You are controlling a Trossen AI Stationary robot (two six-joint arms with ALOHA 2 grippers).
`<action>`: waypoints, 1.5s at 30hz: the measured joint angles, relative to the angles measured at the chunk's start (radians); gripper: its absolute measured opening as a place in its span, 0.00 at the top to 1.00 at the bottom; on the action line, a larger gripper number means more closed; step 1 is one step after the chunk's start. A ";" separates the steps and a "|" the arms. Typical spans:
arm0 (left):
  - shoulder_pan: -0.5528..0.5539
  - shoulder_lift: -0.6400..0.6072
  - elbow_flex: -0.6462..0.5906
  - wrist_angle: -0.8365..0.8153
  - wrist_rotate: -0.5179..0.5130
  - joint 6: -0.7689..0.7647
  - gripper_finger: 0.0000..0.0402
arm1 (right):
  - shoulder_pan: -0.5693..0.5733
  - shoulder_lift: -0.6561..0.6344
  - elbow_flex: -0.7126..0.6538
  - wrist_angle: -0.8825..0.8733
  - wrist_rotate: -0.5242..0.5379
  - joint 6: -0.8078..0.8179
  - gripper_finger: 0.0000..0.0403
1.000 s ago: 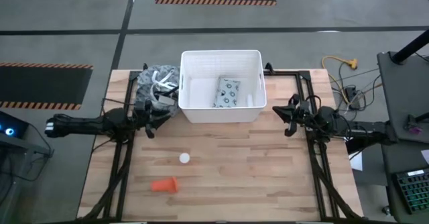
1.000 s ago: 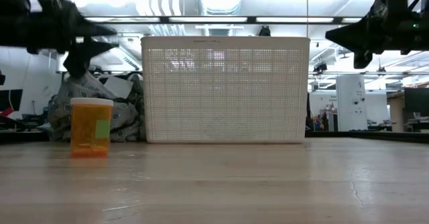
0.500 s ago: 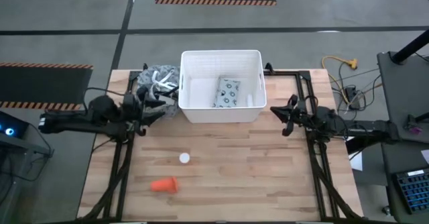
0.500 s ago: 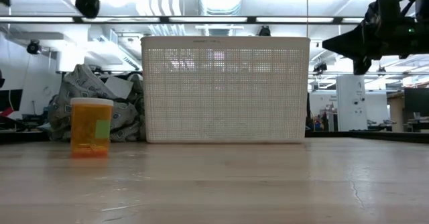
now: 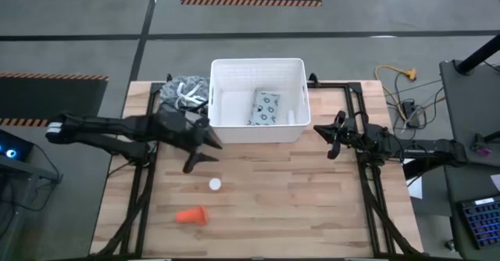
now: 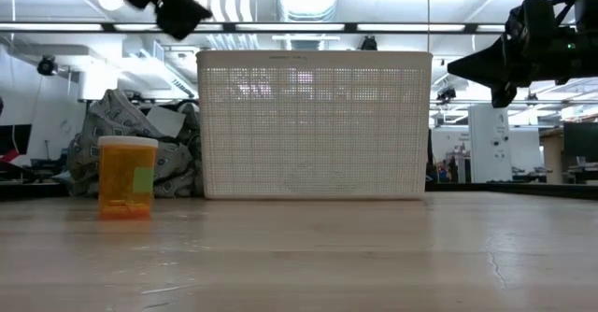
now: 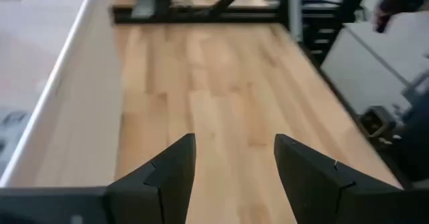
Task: Pick & place medical supplies in basket/bin
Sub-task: Put the orange pill bottle into the white bin
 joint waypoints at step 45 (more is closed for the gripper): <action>-0.156 0.380 -0.022 -0.094 0.119 0.169 0.26 | 0.000 0.007 0.001 -0.091 -0.002 0.000 0.98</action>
